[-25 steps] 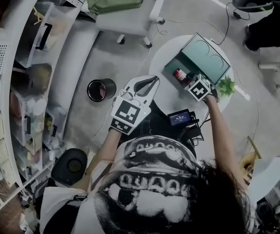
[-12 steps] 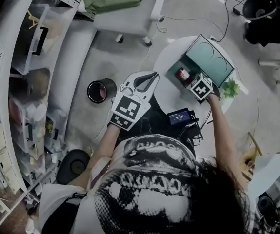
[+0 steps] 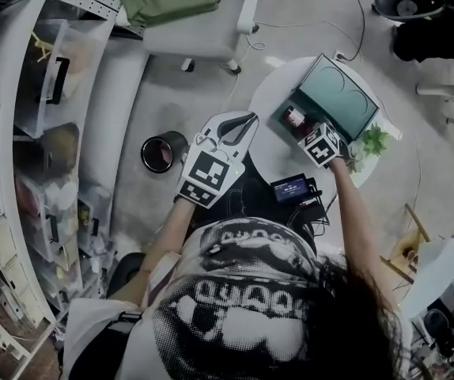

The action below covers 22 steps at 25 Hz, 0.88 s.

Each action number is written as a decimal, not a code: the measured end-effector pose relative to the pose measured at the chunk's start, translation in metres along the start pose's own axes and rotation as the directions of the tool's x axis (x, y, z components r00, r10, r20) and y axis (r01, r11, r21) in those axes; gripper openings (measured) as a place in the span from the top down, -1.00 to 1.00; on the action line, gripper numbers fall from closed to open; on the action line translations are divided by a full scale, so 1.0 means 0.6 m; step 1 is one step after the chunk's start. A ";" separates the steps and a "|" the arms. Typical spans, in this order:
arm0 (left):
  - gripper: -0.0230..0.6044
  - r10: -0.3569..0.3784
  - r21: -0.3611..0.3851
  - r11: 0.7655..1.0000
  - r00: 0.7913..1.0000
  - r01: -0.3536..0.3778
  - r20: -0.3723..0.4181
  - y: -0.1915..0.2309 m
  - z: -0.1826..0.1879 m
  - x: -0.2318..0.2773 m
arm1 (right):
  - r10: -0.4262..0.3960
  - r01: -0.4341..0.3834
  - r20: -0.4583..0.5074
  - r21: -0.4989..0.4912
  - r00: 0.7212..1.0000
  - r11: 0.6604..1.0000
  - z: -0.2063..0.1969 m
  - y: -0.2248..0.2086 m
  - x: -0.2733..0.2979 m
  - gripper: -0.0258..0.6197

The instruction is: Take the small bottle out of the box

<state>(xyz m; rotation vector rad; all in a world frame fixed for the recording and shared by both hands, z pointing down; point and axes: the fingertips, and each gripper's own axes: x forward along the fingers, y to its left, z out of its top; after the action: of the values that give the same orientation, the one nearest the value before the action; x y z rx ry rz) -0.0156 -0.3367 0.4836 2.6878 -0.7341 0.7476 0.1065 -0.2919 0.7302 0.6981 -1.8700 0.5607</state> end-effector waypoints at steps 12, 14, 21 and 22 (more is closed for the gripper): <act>0.87 -0.060 0.005 0.998 0.998 0.060 -0.016 0.012 -0.008 0.003 | 0.010 -0.077 0.170 0.388 0.985 0.919 0.027 0.001 -0.037 0.25; 0.87 -0.072 0.008 0.997 0.997 0.072 -0.016 0.011 -0.008 0.005 | 0.003 -0.108 0.218 0.474 0.976 0.874 0.030 0.003 -0.046 0.25; 0.87 -0.129 0.040 0.991 0.991 0.129 -0.019 0.010 -0.006 0.013 | -0.087 -0.202 0.364 0.682 0.927 0.703 0.042 0.005 -0.084 0.25; 0.87 -0.138 0.045 0.989 0.990 0.139 -0.019 0.010 -0.006 0.014 | -0.107 -0.207 0.378 0.697 0.920 0.686 0.043 0.006 -0.091 0.25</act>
<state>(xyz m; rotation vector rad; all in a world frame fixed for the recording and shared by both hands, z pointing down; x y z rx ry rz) -0.0141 -0.3434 0.4918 2.7370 -0.5258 0.7591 0.1042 -0.2945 0.6696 1.3707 -2.0135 1.3327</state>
